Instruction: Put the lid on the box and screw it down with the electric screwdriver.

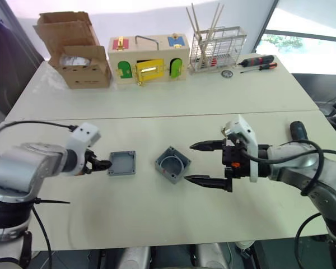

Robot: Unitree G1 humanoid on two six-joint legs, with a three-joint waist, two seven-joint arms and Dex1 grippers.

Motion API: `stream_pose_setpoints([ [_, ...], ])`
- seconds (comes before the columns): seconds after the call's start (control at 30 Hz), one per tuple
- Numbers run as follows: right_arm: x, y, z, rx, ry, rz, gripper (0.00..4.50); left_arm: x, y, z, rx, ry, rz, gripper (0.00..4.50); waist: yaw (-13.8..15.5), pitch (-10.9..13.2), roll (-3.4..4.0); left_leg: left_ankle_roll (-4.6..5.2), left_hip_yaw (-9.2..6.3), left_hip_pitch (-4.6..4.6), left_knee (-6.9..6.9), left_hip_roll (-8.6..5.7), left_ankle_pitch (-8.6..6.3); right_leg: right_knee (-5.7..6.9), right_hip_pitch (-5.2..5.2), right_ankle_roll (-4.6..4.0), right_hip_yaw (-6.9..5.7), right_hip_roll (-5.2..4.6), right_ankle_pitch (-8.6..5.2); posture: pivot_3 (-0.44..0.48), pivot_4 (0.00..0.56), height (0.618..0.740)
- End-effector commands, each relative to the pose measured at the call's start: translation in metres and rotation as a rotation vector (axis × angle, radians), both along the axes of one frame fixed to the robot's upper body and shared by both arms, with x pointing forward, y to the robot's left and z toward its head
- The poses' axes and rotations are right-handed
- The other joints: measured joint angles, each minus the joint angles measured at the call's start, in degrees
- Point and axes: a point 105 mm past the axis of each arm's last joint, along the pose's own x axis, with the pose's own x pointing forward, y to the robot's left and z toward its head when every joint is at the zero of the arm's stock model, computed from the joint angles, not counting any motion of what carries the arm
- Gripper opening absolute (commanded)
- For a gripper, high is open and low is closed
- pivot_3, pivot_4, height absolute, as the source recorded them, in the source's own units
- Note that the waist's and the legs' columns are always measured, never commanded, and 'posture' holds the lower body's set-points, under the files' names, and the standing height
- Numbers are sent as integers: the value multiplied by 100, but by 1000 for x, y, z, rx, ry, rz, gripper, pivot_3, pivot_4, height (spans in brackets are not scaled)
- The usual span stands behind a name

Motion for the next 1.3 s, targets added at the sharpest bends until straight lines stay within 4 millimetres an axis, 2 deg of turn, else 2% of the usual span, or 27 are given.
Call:
stream_pose_setpoints([
  [0.03,-2,2,4,4,-37,24,4500,5,1,4,-9,-58,68,3284,11,-1,-1,-10,0,0,0,0,5,-5,1,-1,0,0,1,0,150,739],
  [0.2,-3,-2,-3,5,-34,-22,4500,19,-6,7,-52,-60,105,3284,0,-3,-2,-14,-1,0,-1,-1,7,-13,4,-8,-2,-2,6,0,150,739],
  [0.43,-2,0,-1,31,-52,-77,4500,30,-10,-1,-21,8,124,3284,-10,-4,-2,-19,4,0,-5,-2,10,-12,-2,-8,2,-2,6,0,150,739],
  [0.47,-2,0,-1,32,-56,-86,4500,30,-10,-2,-13,18,121,2770,-9,-4,-1,-20,4,0,-5,-2,10,-13,-2,-8,2,-2,6,0,150,739],
  [0.53,-2,0,0,32,-59,-96,4500,30,-11,-3,-5,30,114,2181,-3,-4,-1,-21,4,0,-5,-4,11,-12,-2,-8,3,-2,6,0,150,739],
  [0.67,-1,-2,1,32,-63,-116,4500,26,-17,-5,8,53,67,149,-3,-6,1,-21,4,0,-5,-5,11,-12,-1,-8,4,-4,6,0,150,739],
  [0.8,3,-7,4,49,-67,-161,4500,29,-20,-7,-18,44,93,59,9,-9,5,-22,4,1,-4,-6,11,-12,1,-8,4,-4,6,0,150,739],
  [0.83,7,-9,6,68,-74,-183,4500,31,-20,-3,-20,23,100,59,15,-9,5,-22,4,1,-4,-8,11,-12,1,-8,4,-6,6,0,150,739],
  [0.97,37,-23,26,284,-82,-339,4500,56,-22,38,-78,-211,85,59,14,-11,-1,-28,2,1,-3,-10,15,-11,6,-11,2,-7,9,0,150,739],
  [1.03,46,-19,39,410,-60,-355,4500,73,-31,79,-171,-471,14,59,-2,-11,-1,-29,3,1,-3,-12,15,-12,4,-12,3,-7,9,0,150,739],
  [1.1,55,-15,48,503,-34,-358,4500,84,-36,110,-265,-669,-12,59,-10,-10,0,-31,4,0,-10,-8,16,-18,-2,-13,3,-7,9,0,150,739],
  [1.17,74,-11,55,606,-10,-413,4500,93,-41,135,-380,-831,-5,59,-20,-11,2,-33,5,-2,-16,-8,18,-23,-6,-13,3,-6,9,0,150,739],
  [1.23,92,-8,59,671,20,-464,4500,97,-56,143,-434,-911,-30,59,-32,-11,2,-34,11,-1,-16,-7,18,-29,-5,-16,3,-6,12,0,150,739],
  [1.3,98,1,61,684,35,-446,4500,95,-77,142,-451,-938,-99,59,-39,-11,2,-33,13,-2,-16,-7,18,-29,-5,-16,3,-7,13,0,150,739],
])
